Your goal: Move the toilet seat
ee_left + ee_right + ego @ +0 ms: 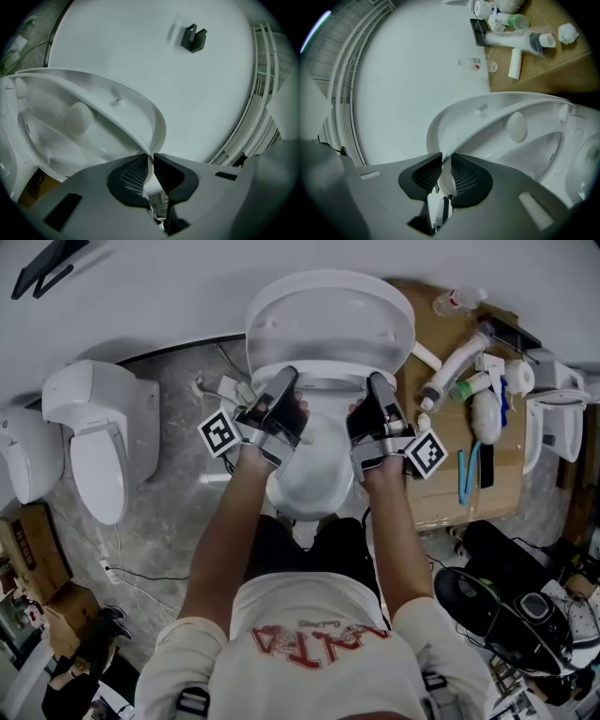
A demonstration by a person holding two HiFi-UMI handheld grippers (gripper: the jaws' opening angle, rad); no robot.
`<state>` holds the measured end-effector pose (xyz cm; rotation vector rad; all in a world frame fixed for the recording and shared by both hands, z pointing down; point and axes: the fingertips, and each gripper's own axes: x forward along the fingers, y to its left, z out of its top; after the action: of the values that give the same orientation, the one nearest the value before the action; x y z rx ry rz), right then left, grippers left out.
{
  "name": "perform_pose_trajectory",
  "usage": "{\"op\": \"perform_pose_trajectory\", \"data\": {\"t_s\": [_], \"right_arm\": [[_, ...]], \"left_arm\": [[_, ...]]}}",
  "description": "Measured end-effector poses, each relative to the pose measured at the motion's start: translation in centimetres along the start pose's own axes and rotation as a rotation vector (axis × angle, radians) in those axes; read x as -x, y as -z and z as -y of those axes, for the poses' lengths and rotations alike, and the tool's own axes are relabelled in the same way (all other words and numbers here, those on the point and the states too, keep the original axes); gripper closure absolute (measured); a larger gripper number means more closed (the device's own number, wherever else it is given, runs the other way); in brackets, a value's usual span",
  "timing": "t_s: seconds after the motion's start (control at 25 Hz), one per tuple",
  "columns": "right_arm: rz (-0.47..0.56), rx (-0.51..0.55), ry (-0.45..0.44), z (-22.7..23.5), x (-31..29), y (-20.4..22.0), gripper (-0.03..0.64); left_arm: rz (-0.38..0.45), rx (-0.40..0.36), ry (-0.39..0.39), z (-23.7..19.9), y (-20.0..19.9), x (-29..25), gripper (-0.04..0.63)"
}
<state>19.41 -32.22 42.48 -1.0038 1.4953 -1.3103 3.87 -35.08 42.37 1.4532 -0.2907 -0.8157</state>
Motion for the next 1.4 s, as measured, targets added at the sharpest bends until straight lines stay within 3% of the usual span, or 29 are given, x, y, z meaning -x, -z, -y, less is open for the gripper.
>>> {"op": "perform_pose_trajectory", "data": {"t_s": [0.8,1.4], "right_arm": [[0.010,0.010,0.038,1.0,-4.7,-2.4,0.552],[-0.002,0.045,0.041,0.9,-4.3,-2.4,0.543]], "left_arm": [[0.013,0.000,-0.037,-1.1,-3.4,-4.0,0.554],[0.014,-0.006,-0.033,-1.0,-3.1,-3.4,0.552]]}}
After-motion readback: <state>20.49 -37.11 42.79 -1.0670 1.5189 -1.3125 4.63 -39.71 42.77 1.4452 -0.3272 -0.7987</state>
